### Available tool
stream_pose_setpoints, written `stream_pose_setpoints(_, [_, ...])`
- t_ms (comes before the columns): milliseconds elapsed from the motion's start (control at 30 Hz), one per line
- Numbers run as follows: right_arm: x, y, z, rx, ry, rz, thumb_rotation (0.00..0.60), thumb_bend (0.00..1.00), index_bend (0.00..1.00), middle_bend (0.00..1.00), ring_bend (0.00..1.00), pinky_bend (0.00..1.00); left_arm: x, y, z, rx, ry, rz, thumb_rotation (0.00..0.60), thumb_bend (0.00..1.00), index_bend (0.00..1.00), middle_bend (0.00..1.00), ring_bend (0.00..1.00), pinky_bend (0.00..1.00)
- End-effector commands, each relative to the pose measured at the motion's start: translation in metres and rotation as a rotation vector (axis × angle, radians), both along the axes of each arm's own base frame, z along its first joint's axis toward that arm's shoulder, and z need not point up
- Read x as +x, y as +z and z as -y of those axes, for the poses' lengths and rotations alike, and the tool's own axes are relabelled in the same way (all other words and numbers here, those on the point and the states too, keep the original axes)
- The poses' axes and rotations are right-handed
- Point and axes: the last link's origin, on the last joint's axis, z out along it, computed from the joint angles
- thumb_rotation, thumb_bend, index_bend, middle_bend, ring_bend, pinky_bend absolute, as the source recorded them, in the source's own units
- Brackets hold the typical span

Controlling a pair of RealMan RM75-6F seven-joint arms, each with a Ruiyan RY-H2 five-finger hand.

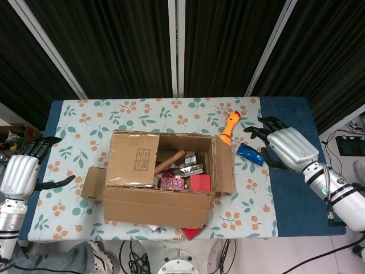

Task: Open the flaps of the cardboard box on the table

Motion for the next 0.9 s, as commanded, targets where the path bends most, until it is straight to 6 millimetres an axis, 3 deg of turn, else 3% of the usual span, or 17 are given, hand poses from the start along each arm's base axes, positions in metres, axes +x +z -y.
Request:
stream_pose_setpoints(33, [-0.012, 0.009, -0.004, -0.048, 0.024, 0.018, 0.6, 0.61, 0.05, 0.15, 0.0, 0.0, 0.012, 0.0, -0.005, -0.006, -0.031, 0.015, 0.334, 0.0, 0.21, 0.22, 0.21, 0.25])
stream_pose_setpoints(133, [-0.019, 0.014, -0.008, -0.121, 0.059, 0.067, 0.6, 0.5, 0.0, 0.04, 0.0, 0.0, 0.044, -0.003, -0.016, -0.032, -0.116, 0.042, 0.334, 0.0, 0.21, 0.22, 0.21, 0.25])
stream_pose_setpoints(200, [-0.025, 0.018, -0.007, -0.188, 0.071, 0.105, 0.6, 0.49, 0.0, 0.01, 0.0, 0.0, 0.073, -0.006, -0.023, -0.061, -0.188, 0.053, 0.334, 0.0, 0.2, 0.22, 0.21, 0.25])
stream_pose_setpoints(433, [-0.04, 0.025, -0.012, -0.256, 0.049, 0.174, 0.6, 0.48, 0.0, 0.0, 0.0, 0.0, 0.163, -0.033, -0.041, -0.183, -0.434, -0.017, 0.365, 0.0, 0.19, 0.22, 0.2, 0.25])
stream_pose_setpoints(500, [-0.042, 0.027, -0.015, -0.262, 0.046, 0.196, 0.6, 0.48, 0.0, 0.0, 0.0, 0.0, 0.184, -0.045, -0.048, -0.228, -0.508, -0.053, 0.381, 0.02, 0.19, 0.22, 0.2, 0.25])
stream_pose_setpoints(600, [-0.043, 0.03, -0.02, -0.261, 0.048, 0.244, 0.6, 0.44, 0.0, 0.0, 0.0, 0.0, 0.21, -0.06, -0.061, -0.278, -0.609, -0.096, 0.387, 0.15, 0.2, 0.22, 0.18, 0.25])
stream_pose_setpoints(700, [-0.045, 0.035, -0.026, -0.261, 0.06, 0.263, 0.6, 0.4, 0.0, 0.0, 0.0, 0.0, 0.227, -0.076, -0.075, -0.307, -0.69, -0.138, 0.248, 0.25, 0.24, 0.25, 0.16, 0.25])
stream_pose_setpoints(767, [-0.045, 0.037, -0.029, -0.262, 0.067, 0.269, 0.6, 0.39, 0.0, 0.0, 0.0, 0.0, 0.23, -0.085, -0.083, -0.343, -0.694, -0.16, 0.157, 0.12, 0.28, 0.26, 0.14, 0.23])
stream_pose_setpoints(833, [-0.046, 0.039, -0.033, -0.262, 0.072, 0.274, 0.6, 0.39, 0.0, 0.0, 0.0, 0.0, 0.23, -0.095, -0.091, -0.391, -0.677, -0.176, 0.132, 0.01, 0.29, 0.26, 0.13, 0.22])
stream_pose_setpoints(900, [-0.047, 0.041, -0.035, -0.262, 0.077, 0.275, 0.6, 0.41, 0.0, 0.0, 0.0, 0.0, 0.226, -0.103, -0.096, -0.426, -0.656, -0.197, 0.121, 0.0, 0.3, 0.27, 0.12, 0.21])
